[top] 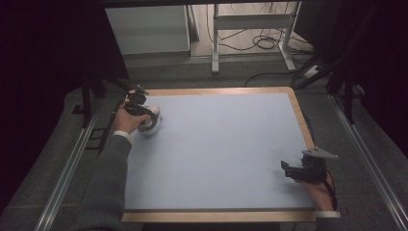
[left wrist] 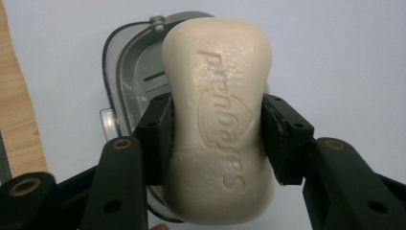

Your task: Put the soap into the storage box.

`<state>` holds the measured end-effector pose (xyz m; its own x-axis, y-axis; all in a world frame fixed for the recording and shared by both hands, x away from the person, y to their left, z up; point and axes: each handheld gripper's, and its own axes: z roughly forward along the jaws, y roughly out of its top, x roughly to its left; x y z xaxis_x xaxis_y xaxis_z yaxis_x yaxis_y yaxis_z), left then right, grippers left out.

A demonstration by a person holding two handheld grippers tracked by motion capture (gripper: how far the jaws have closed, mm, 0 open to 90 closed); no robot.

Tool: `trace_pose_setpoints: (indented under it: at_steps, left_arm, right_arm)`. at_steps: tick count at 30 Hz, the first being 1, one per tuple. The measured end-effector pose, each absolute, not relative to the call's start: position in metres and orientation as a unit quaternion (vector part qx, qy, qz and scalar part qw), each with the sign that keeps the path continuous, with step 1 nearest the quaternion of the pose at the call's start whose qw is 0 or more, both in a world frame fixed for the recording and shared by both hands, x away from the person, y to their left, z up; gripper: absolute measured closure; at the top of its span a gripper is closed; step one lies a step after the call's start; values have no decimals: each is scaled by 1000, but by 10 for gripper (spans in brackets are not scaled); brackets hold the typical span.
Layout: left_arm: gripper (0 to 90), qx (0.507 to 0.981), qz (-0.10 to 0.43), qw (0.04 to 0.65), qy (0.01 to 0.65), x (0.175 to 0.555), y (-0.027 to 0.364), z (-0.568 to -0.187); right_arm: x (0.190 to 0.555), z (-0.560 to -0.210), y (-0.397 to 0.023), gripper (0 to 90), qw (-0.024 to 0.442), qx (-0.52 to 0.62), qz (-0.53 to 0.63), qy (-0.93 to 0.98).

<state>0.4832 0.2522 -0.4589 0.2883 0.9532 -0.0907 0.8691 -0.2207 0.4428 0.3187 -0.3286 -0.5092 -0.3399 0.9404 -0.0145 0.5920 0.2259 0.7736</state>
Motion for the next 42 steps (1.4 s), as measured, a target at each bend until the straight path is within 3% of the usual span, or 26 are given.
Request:
trace_pose_setpoints:
  at_steps: [13, 21, 30, 42]
  left_arm:
    - [486, 767, 102, 221, 594, 484, 253, -471]
    - [370, 773, 117, 240, 575, 475, 241, -452]
    - [282, 801, 131, 281, 512, 448, 221, -435]
    - [263, 828, 127, 322, 441, 399, 202, -439]
  right_arm:
    - [319, -510, -329, 73, 251, 517, 344, 742]
    - [319, -510, -327, 73, 250, 515, 344, 744]
    - [319, -510, -329, 73, 251, 516, 346, 742]
    - [317, -507, -328, 73, 256, 513, 350, 741]
